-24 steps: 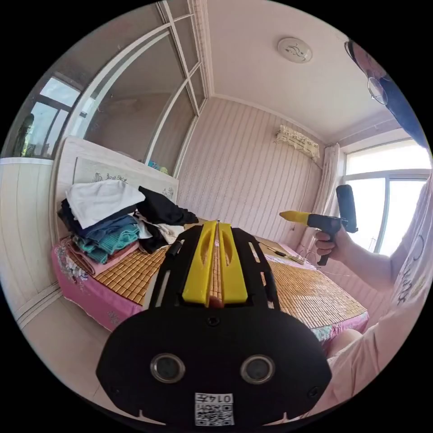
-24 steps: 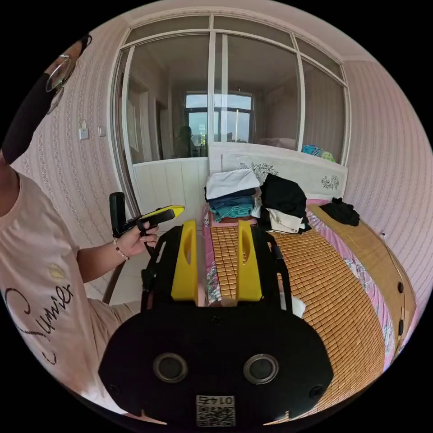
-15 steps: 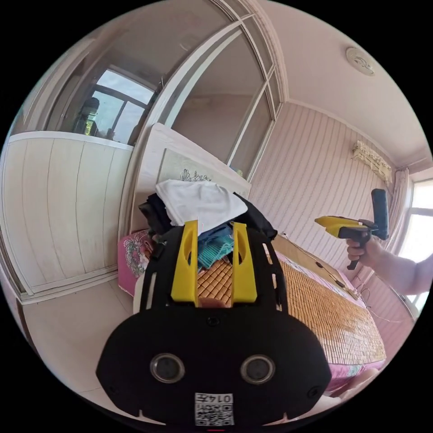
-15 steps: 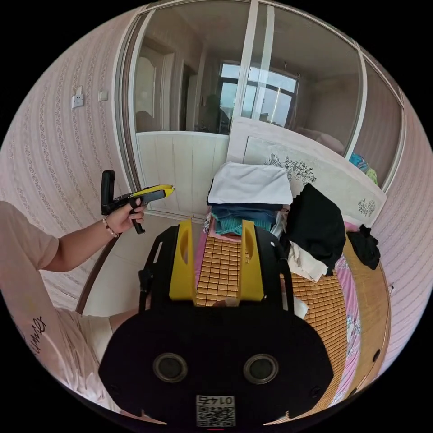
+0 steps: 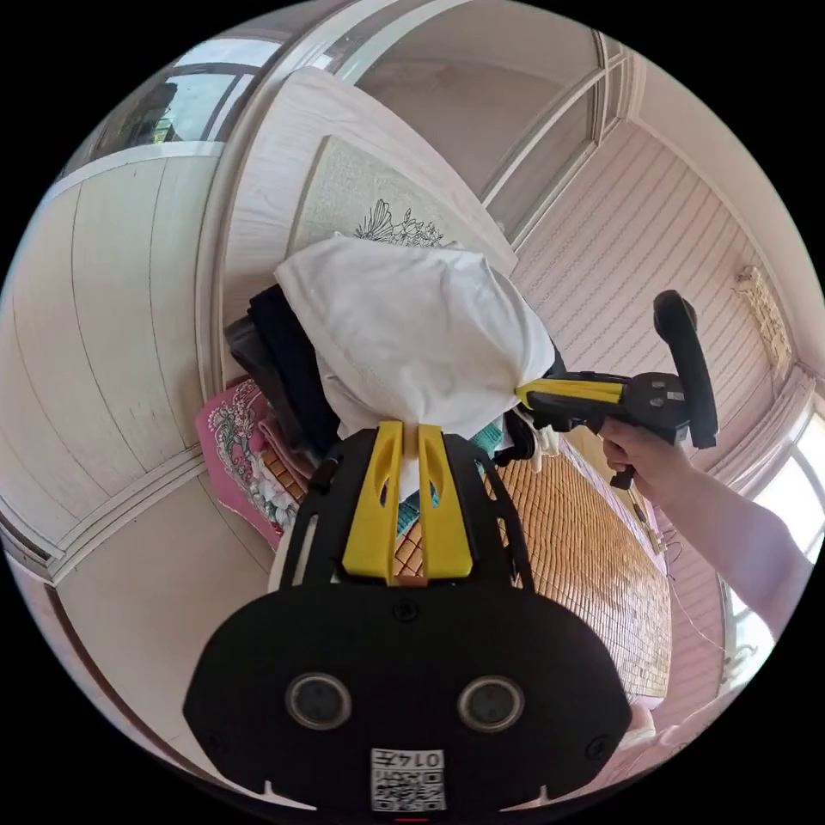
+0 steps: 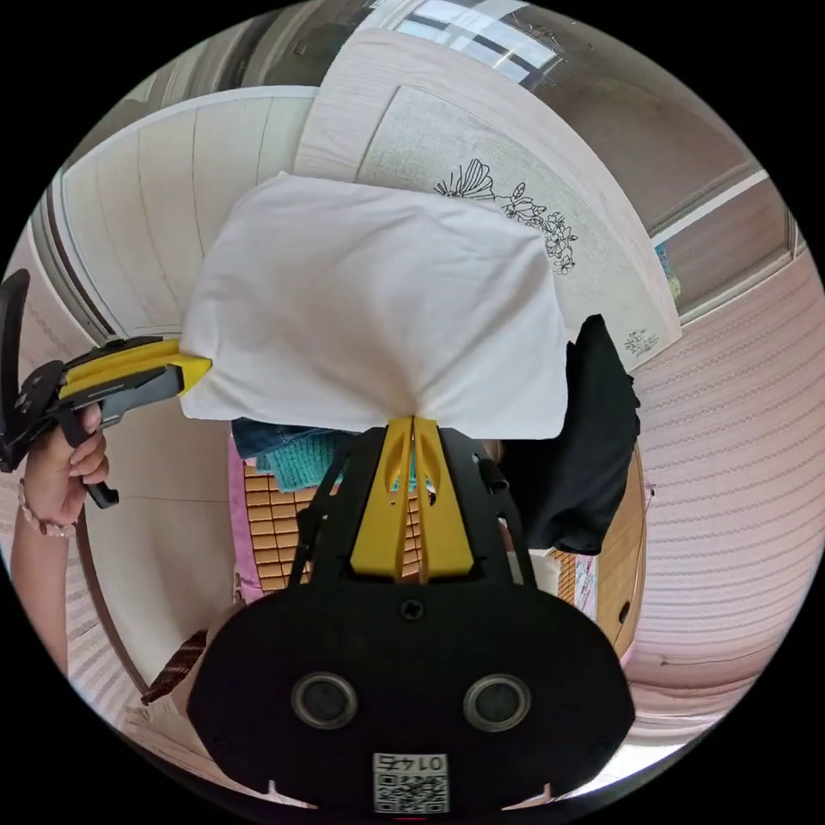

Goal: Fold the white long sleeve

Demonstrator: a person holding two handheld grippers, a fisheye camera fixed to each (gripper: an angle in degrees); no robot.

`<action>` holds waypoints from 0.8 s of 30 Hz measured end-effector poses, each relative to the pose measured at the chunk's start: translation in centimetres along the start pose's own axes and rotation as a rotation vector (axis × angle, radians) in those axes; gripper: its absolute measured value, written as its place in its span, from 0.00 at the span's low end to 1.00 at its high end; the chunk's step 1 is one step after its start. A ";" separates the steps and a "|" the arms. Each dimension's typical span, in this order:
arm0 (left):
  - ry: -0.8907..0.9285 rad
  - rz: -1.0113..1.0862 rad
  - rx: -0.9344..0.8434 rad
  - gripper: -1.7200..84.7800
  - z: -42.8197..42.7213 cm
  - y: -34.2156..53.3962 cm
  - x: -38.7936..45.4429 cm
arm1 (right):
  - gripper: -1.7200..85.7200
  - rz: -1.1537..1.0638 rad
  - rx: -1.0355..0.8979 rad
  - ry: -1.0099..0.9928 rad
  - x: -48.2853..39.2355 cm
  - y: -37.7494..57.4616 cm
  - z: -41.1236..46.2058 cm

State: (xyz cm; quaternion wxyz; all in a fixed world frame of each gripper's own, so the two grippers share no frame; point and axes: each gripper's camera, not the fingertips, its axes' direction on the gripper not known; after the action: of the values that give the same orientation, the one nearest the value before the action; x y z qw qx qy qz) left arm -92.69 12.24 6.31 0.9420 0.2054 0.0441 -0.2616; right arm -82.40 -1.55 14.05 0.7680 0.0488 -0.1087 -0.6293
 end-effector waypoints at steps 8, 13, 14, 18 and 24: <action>0.064 0.184 0.222 0.01 -6.3 -3.4 10.9 | 0.01 0.059 0.266 -0.241 9.7 8.3 -9.5; 0.151 0.381 0.232 0.01 -8.9 -4.8 21.6 | 0.06 -0.055 0.489 -0.345 10.8 15.9 -16.9; 0.171 0.424 0.241 0.01 -9.7 -4.8 24.3 | 0.09 -0.074 0.524 -0.322 10.4 17.7 -18.3; 0.242 0.540 0.196 0.01 -10.9 -4.6 32.5 | 0.10 -0.091 0.565 -0.242 10.2 23.0 -21.4; 0.317 0.567 0.071 0.01 -6.7 -2.9 40.5 | 0.01 -0.022 0.547 -0.346 15.2 34.2 -22.4</action>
State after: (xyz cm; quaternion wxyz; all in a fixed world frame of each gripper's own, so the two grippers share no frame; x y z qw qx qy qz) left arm -59.21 -6.46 -8.58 0.9511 0.2802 0.1220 0.0450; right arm -41.82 -10.84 1.16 0.6897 0.1466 -0.4021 -0.5841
